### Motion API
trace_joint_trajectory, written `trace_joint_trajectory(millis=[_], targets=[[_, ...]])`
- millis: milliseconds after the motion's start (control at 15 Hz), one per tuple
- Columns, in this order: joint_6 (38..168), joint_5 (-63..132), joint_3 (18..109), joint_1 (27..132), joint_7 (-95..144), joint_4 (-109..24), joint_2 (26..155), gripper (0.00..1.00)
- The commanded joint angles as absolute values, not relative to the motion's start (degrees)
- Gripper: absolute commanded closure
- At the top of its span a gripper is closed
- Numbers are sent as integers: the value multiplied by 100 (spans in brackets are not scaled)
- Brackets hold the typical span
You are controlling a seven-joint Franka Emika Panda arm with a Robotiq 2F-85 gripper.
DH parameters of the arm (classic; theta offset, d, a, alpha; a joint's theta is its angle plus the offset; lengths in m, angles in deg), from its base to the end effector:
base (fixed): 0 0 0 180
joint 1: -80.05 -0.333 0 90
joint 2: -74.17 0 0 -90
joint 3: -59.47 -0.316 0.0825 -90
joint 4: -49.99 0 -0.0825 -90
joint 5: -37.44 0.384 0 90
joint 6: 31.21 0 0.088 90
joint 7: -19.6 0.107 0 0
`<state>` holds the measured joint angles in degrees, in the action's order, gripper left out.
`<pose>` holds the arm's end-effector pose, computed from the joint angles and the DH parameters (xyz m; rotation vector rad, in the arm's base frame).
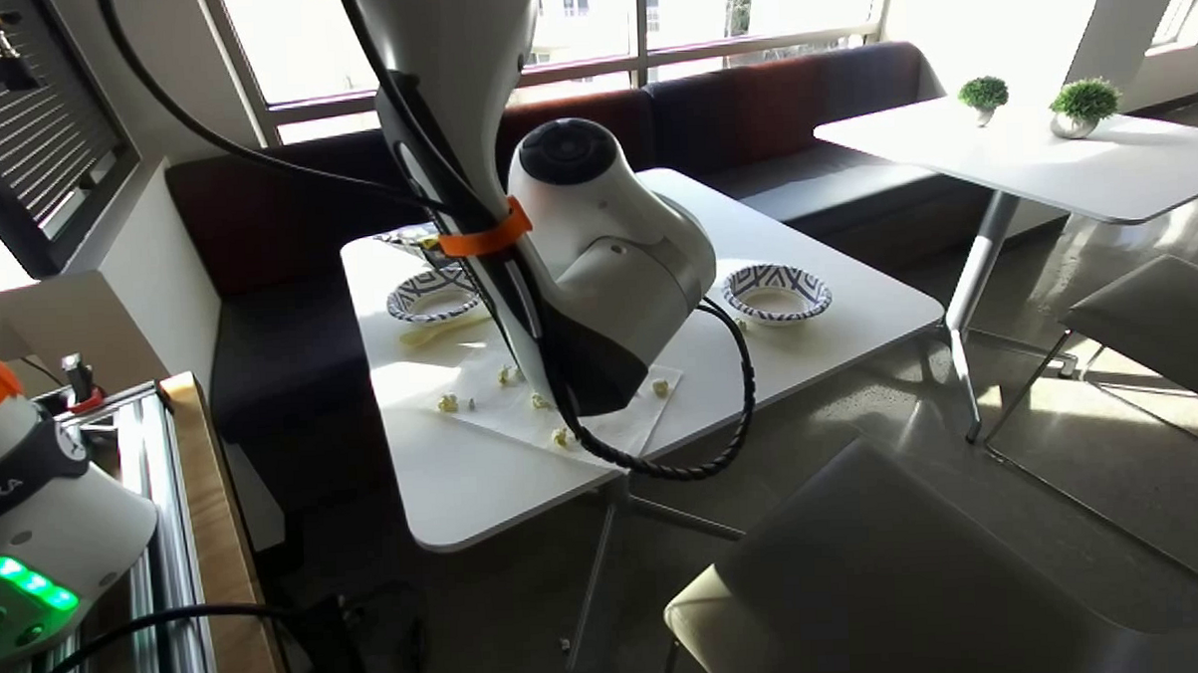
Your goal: Move the white napkin forwards then move the white fork backwards
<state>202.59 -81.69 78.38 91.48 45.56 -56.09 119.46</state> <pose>0.4709 -0.1268 0.1631 -2.1267 -1.8060 -0.6894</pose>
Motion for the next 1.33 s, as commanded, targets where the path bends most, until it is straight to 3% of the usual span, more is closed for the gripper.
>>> trace_joint_trajectory(millis=[0, 600, 667, 1133, 1200, 1267], targets=[[20620, -8290, 8046, 9123, 4921, -5772, 11479, 97], [19975, -8241, 8697, 8970, 7707, -5173, 11037, 97], [20135, -8231, 8462, 9212, 7118, -5206, 11079, 88], [20040, -8236, 8491, 9162, 7582, -5145, 11044, 88], [20040, -8236, 8492, 9161, 7585, -5145, 11044, 97], [20099, -8180, 8395, 9137, 7614, -4925, 11222, 97]])
